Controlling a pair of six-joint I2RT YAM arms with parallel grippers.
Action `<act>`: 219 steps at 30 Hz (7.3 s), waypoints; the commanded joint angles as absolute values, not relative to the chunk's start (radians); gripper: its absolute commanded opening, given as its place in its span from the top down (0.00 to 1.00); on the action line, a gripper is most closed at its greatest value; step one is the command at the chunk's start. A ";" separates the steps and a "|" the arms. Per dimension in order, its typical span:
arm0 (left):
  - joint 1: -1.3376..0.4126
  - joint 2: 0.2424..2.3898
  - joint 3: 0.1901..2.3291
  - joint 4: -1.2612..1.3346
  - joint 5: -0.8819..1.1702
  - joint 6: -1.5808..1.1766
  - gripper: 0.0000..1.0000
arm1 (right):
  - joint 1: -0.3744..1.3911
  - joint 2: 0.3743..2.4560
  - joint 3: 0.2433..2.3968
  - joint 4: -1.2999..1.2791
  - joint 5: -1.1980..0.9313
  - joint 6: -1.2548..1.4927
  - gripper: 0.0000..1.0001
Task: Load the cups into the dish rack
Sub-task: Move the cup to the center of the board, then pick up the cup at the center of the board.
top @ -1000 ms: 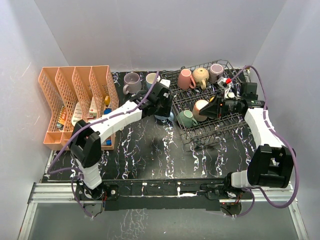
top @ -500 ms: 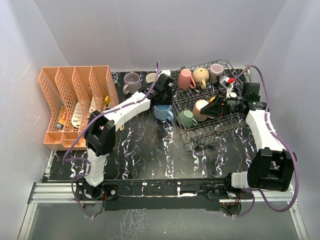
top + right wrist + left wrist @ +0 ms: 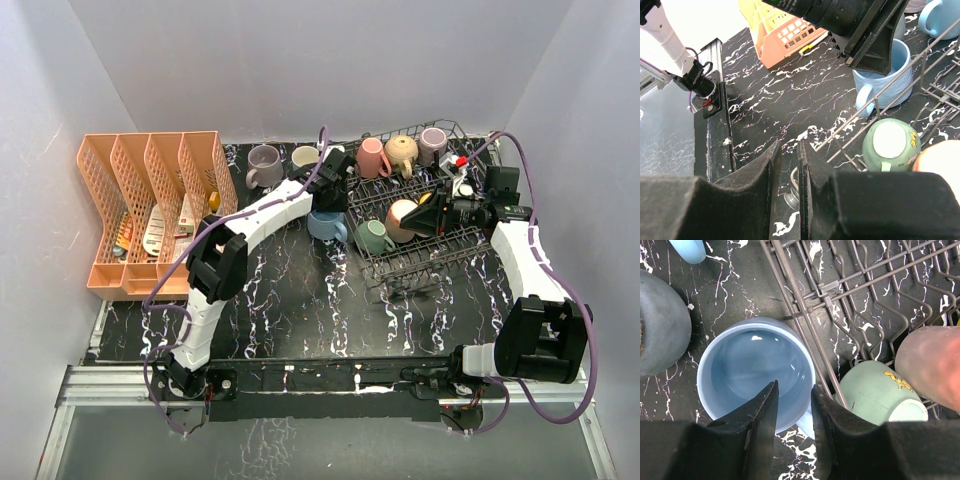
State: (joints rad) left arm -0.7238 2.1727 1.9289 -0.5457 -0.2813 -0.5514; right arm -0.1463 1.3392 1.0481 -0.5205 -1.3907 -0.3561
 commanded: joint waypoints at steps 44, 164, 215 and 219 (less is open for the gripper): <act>-0.768 1.295 1.024 -0.230 0.125 -0.104 1.00 | -0.152 1.369 1.001 -0.400 -1.358 -0.304 0.78; -0.968 1.880 1.416 -0.866 -0.644 -1.057 0.73 | -0.169 1.413 1.016 -0.457 -1.347 -0.371 0.77; -0.931 0.905 0.718 0.187 -0.320 -0.916 1.00 | -0.161 1.336 0.974 -0.414 -1.522 -0.414 0.76; -0.918 0.890 0.692 0.306 -0.285 -0.919 1.00 | -0.136 1.337 1.018 -0.484 -1.508 -0.476 0.75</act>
State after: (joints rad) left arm -0.9325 0.9409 0.6884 0.0174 -0.3321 -0.9306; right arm -0.1585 1.3685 0.9649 -0.4503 -1.4807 -0.4057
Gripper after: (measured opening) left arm 0.088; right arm 0.243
